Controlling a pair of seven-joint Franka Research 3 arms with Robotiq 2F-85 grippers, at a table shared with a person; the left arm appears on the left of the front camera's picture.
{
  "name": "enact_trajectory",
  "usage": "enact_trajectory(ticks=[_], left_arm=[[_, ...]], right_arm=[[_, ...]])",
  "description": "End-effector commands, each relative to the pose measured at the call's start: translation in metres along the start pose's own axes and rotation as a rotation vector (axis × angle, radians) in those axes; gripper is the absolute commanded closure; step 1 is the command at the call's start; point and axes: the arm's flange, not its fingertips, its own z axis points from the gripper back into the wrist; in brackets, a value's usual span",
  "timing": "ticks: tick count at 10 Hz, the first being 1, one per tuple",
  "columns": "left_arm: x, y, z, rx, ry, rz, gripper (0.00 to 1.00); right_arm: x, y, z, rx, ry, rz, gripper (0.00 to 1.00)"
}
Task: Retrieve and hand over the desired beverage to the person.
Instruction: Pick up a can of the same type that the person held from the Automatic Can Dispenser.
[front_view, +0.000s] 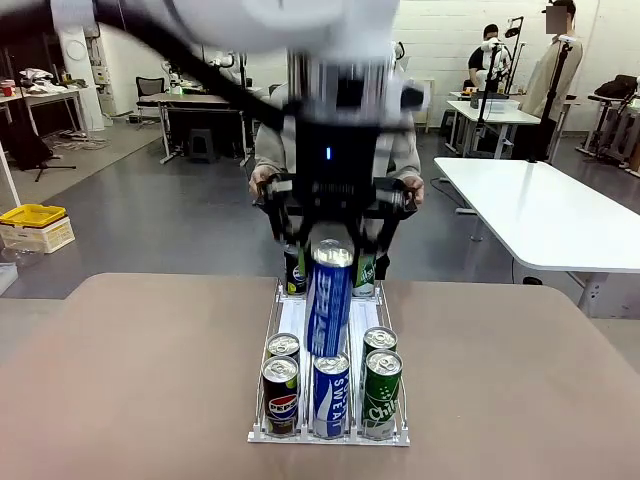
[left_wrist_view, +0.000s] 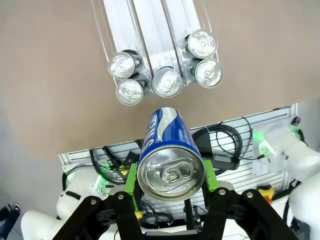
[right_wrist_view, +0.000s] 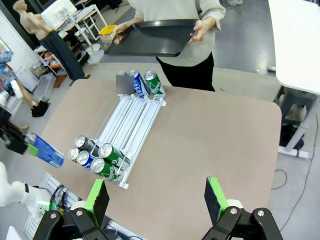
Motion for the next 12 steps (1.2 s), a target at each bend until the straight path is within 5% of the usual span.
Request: enact_trajectory(ticks=[1, 5, 12], left_arm=[[0.027, -0.011, 0.036, 0.014, -0.01, 0.047, 1.0], [0.064, 0.003, 0.09, 0.009, -0.034, 0.119, 1.0], [0.063, 0.017, 0.077, -0.021, -0.026, 0.106, 1.0]], right_arm=[[0.001, -0.001, -0.002, 0.034, -0.004, 0.007, 0.0], [0.001, -0.001, -0.002, 0.034, -0.004, 0.007, 0.0], [0.001, -0.001, -0.002, 0.034, -0.004, 0.007, 0.0]])
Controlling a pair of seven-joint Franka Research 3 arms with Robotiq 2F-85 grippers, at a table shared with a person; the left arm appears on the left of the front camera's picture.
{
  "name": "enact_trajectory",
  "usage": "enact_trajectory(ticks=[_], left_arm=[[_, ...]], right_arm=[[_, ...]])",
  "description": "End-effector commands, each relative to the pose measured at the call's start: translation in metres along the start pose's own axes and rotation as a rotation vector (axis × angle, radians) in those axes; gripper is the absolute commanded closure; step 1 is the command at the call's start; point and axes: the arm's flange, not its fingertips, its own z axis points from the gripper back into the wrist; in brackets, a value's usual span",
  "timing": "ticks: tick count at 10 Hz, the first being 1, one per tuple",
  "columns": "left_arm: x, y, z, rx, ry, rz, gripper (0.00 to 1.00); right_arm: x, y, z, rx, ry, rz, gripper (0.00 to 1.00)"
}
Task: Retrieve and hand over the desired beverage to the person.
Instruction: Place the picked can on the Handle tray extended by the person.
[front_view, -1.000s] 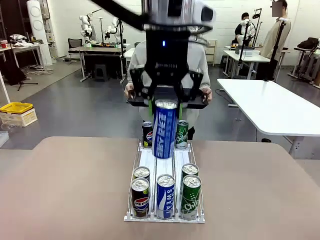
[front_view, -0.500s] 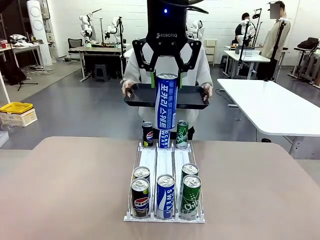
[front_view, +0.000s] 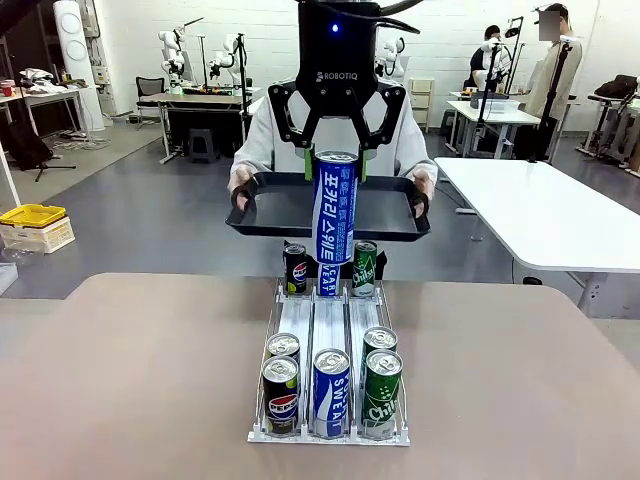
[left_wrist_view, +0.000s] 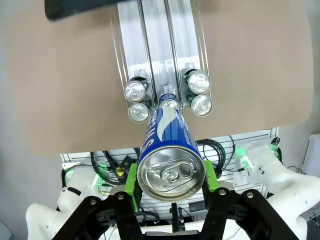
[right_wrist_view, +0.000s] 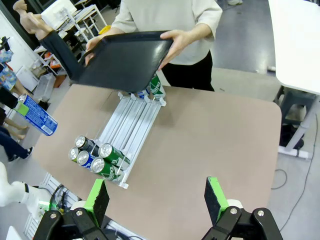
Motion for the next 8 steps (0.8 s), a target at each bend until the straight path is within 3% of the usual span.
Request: enact_trajectory(ticks=[1, 8], left_arm=[[-0.005, 0.0031, 0.0041, 0.003, -0.011, 0.003, 1.0], [-0.005, 0.0031, 0.0041, 0.003, -0.011, 0.003, 1.0]], right_arm=[[0.001, -0.0006, -0.0018, 0.035, -0.003, 0.007, 0.0], [0.001, -0.0006, -0.0018, 0.035, -0.003, 0.007, 0.0]])
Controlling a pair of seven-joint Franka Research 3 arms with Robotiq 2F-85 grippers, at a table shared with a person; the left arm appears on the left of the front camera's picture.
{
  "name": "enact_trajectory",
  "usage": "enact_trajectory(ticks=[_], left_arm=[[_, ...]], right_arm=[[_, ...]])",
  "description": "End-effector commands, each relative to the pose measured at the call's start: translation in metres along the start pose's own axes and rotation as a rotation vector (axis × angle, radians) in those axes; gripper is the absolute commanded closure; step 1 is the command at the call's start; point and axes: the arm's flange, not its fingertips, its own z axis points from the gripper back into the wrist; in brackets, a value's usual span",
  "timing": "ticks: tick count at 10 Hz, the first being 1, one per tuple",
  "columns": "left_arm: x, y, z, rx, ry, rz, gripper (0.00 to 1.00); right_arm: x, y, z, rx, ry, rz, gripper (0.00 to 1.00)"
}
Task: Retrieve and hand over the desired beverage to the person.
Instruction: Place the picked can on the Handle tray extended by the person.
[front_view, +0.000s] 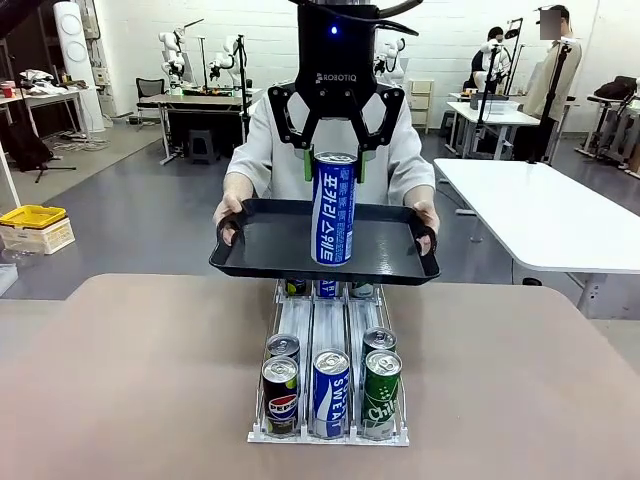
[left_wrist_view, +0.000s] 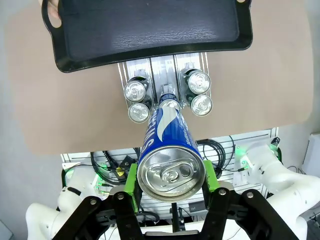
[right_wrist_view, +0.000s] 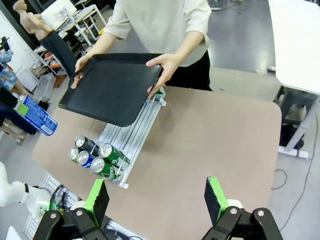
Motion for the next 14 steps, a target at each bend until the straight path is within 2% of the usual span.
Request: enact_trajectory(ticks=[1, 4, 5, 7, 8, 9, 10, 12, 14], left_arm=[[-0.005, 0.003, 0.004, 0.003, -0.01, 0.003, 1.0], [-0.005, 0.003, 0.004, 0.003, -0.01, 0.003, 1.0], [0.0, 0.0, 0.0, 0.0, 0.0, 0.0, 0.42], [0.019, -0.011, -0.013, -0.004, -0.018, -0.021, 0.42], [0.045, -0.011, -0.013, 0.002, -0.048, -0.038, 0.42], [0.055, -0.013, -0.018, -0.007, -0.074, -0.042, 0.42], [0.06, -0.017, -0.025, -0.01, -0.085, -0.011, 0.42], [0.103, -0.02, -0.028, -0.012, -0.093, -0.048, 0.42], [0.129, -0.025, -0.033, 0.008, -0.104, -0.035, 0.42]], right_arm=[[0.001, -0.001, -0.002, 0.035, -0.003, 0.007, 0.0], [0.001, -0.001, -0.002, 0.035, -0.003, 0.007, 0.0], [0.001, -0.001, -0.002, 0.035, -0.003, 0.007, 0.0], [0.001, -0.001, -0.002, 0.035, -0.003, 0.007, 0.0], [0.001, -0.001, -0.002, 0.035, -0.003, 0.007, 0.0], [0.001, -0.001, -0.002, 0.035, -0.003, 0.007, 0.0], [0.001, -0.001, -0.002, 0.035, -0.003, 0.007, 0.0], [0.001, -0.001, -0.002, 0.035, -0.003, 0.007, 0.0], [0.001, -0.001, -0.002, 0.035, -0.003, 0.007, 0.0]])
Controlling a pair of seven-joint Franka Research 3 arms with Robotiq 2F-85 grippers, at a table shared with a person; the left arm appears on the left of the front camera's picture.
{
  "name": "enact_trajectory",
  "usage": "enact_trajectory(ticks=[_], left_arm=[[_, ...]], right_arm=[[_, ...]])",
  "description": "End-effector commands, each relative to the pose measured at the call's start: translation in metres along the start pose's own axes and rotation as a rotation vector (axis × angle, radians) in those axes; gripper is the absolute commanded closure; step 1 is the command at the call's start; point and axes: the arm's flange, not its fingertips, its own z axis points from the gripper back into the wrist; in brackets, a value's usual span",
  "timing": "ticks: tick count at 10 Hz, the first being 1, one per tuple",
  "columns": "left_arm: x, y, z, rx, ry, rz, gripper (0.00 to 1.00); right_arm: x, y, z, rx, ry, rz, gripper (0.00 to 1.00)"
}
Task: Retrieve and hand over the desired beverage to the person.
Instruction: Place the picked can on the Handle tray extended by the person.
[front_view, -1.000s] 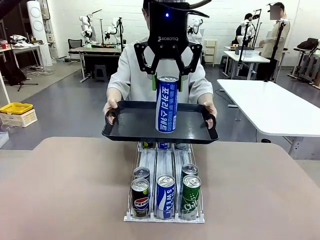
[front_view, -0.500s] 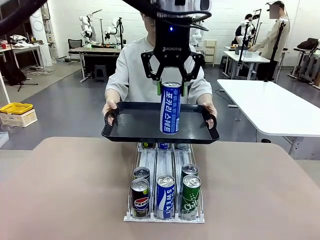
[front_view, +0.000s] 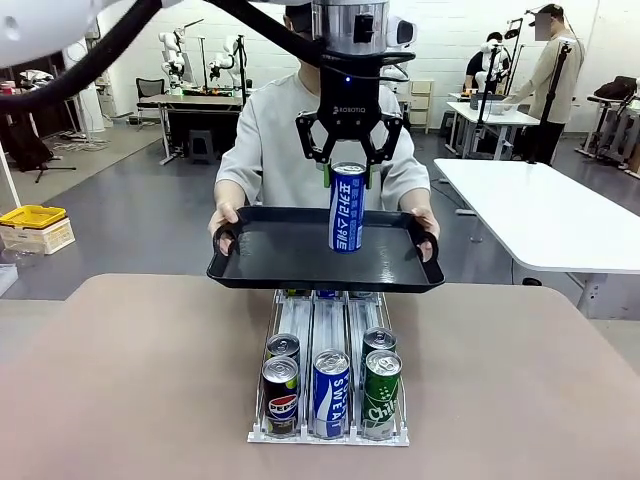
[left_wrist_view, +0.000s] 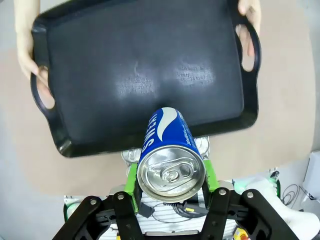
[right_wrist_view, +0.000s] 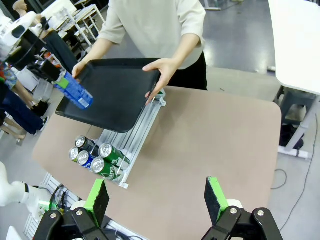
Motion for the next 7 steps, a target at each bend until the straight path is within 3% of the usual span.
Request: enact_trajectory(ticks=[1, 4, 7], left_arm=[[0.042, -0.017, 0.017, 0.02, -0.014, -0.019, 0.42], [0.072, -0.011, -0.001, -0.016, 0.036, -0.008, 0.42], [0.079, -0.012, -0.027, -0.022, 0.072, 0.012, 0.42]], right_arm=[[0.001, -0.001, -0.002, 0.035, -0.003, 0.007, 0.0], [0.001, -0.001, -0.002, 0.035, -0.003, 0.007, 0.0], [0.001, -0.001, -0.002, 0.035, -0.003, 0.007, 0.0]])
